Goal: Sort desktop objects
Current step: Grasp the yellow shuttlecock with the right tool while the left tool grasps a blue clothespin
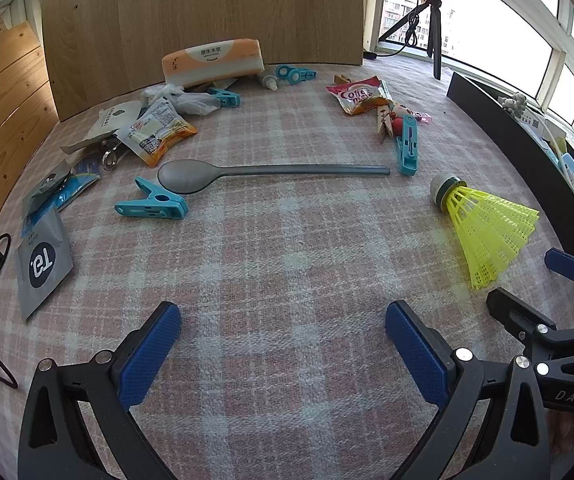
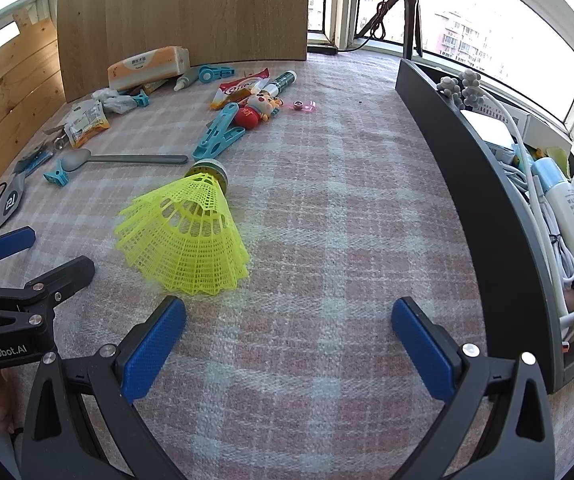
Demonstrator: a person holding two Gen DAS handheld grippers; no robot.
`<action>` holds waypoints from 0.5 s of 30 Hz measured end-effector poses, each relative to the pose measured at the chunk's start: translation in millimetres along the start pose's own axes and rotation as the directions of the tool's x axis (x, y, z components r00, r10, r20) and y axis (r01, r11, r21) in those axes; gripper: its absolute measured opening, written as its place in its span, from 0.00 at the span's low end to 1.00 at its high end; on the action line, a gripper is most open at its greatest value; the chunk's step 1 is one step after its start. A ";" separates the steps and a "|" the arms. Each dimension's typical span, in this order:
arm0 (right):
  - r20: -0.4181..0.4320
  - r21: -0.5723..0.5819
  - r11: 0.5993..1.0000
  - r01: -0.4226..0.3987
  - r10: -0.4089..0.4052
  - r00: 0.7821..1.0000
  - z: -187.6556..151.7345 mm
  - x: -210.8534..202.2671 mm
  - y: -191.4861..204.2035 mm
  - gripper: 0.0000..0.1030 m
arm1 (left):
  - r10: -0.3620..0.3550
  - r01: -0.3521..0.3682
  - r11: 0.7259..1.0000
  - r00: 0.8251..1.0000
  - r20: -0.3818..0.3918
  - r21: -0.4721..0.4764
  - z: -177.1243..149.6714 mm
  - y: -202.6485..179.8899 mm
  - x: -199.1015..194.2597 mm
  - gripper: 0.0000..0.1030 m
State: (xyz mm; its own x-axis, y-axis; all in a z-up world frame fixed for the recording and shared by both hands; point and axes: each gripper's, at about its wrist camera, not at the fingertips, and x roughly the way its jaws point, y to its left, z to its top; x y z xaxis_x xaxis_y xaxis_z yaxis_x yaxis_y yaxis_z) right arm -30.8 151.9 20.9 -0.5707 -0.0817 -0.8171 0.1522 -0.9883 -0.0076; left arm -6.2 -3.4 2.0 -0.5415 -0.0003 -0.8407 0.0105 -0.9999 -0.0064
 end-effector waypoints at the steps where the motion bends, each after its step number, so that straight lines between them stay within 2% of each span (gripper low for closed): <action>1: -0.011 -0.007 1.000 -0.006 0.006 1.000 1.2 0.8 -0.3 1.00 | 0.000 0.000 1.000 1.000 -0.010 -0.001 1.8 0.4 0.8 1.00; 5: -0.060 -0.007 0.999 -0.049 0.049 0.997 4.2 -1.9 -5.6 1.00 | -0.011 0.011 1.000 0.998 -0.056 0.007 10.1 -0.4 4.5 0.98; 8: -0.040 -0.004 0.998 -0.058 0.057 0.998 6.7 -15.7 -12.2 0.94 | -0.059 0.057 0.998 0.994 -0.091 -0.019 22.7 -0.2 4.6 0.91; 12: -0.011 -0.043 0.997 -0.066 0.066 0.998 18.8 -32.2 -12.9 0.72 | -0.110 0.109 0.994 0.991 -0.070 -0.023 46.8 -6.2 -2.6 0.90; 15: -0.020 -0.053 0.995 -0.085 0.084 0.996 29.8 -30.7 -10.6 0.64 | -0.116 0.116 0.993 0.992 -0.059 -0.004 67.3 -15.4 -4.1 0.88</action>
State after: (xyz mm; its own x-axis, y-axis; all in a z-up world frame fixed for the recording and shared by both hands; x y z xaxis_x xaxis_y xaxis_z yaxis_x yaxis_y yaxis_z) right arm -38.9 161.1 63.2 -0.5397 -0.1615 -0.8262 0.2425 -0.9696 0.0311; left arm -60.7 11.1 42.0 -0.4885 0.1160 -0.8648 -0.0488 -0.9932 -0.1056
